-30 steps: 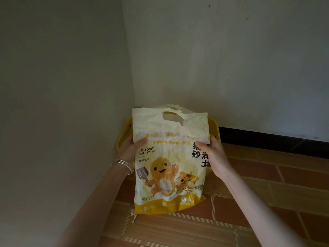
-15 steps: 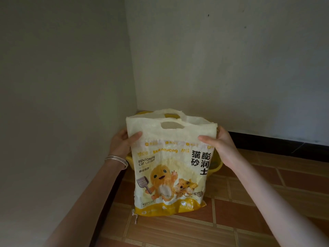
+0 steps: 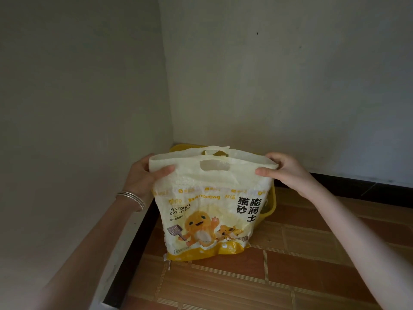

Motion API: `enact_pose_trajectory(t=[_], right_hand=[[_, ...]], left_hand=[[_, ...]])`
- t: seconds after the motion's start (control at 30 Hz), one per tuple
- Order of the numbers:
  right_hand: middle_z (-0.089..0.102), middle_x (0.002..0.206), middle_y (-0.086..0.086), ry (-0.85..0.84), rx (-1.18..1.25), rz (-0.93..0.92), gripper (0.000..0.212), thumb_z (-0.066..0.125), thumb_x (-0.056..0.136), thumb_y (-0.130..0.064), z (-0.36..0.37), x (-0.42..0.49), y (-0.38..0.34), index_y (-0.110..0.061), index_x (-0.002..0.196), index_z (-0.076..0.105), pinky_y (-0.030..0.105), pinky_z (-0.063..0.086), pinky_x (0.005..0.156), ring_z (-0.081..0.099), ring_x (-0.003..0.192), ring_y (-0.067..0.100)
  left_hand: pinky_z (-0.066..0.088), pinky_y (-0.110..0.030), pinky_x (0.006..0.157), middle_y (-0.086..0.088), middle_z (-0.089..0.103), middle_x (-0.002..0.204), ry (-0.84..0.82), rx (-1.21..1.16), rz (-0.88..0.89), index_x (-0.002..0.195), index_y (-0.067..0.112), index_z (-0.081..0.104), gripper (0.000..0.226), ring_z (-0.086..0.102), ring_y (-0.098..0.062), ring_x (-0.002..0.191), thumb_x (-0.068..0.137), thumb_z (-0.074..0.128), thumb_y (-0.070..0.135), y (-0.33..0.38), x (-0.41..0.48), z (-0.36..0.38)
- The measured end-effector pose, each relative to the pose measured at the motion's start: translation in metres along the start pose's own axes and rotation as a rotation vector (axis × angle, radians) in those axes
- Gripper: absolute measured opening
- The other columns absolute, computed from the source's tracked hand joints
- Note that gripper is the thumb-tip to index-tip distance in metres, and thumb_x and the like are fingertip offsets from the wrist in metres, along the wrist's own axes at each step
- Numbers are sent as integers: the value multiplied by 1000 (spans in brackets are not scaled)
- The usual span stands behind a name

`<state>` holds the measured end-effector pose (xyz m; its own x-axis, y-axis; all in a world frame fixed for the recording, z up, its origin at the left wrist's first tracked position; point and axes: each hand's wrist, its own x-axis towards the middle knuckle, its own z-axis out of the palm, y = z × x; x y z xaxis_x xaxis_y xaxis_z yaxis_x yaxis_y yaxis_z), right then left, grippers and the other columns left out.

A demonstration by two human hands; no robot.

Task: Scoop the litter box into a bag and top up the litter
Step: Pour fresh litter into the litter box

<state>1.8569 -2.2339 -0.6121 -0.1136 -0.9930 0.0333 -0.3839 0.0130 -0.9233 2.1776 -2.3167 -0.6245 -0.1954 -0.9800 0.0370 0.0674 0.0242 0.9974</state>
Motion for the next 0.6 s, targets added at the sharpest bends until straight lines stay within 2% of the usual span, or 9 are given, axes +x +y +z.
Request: enact_pose_trajectory(t=[0.1,0.2,0.27,0.33,0.4,0.5,0.6], right_hand=[[69,85,-12,-22,-112,-27,20,78,67,-31,4,6,-8,-27,81,64,19,45,64,63,77,-1],[66,96,-13,-45,-275,-107,27,77,70,-33,15,14,-16,-29,92,64,24,46,75,61,90,4],[65,97,-12,-38,-375,-166,29,76,72,-32,20,18,-20,-26,98,64,27,45,80,60,95,8],[66,94,-11,-29,-423,-199,26,74,75,-31,22,21,-21,-23,99,66,31,48,81,62,92,10],[68,91,-11,-38,-436,-229,19,71,78,-31,22,23,-20,-24,95,67,34,50,80,64,87,9],[67,86,-16,-54,-417,-258,12,70,77,-34,21,24,-15,-31,88,65,28,50,75,64,82,4],[66,82,-19,-76,-367,-267,9,65,75,-42,19,27,-12,-38,82,63,20,46,70,62,78,0]], left_hand=[[48,-14,49,10,68,62,-21,72,25,82,6,64,14,64,-1,57,72,74,7,8,3,2],[47,-12,51,8,65,66,-42,177,55,77,11,65,13,61,1,58,71,76,6,17,9,7],[49,-14,57,3,64,75,-58,261,81,77,16,66,16,61,-4,65,70,77,6,22,14,8],[50,-15,64,-2,64,81,-94,364,100,82,18,68,18,60,-9,72,70,78,9,26,17,8],[49,-11,62,-5,64,82,-121,410,99,85,17,70,18,59,-12,72,70,78,11,29,19,8],[48,-14,61,-8,66,81,-141,495,104,82,12,71,13,59,-12,70,71,78,13,31,22,10],[46,-10,54,-1,66,71,-163,479,78,79,9,71,10,60,-2,59,72,77,11,31,26,13]])
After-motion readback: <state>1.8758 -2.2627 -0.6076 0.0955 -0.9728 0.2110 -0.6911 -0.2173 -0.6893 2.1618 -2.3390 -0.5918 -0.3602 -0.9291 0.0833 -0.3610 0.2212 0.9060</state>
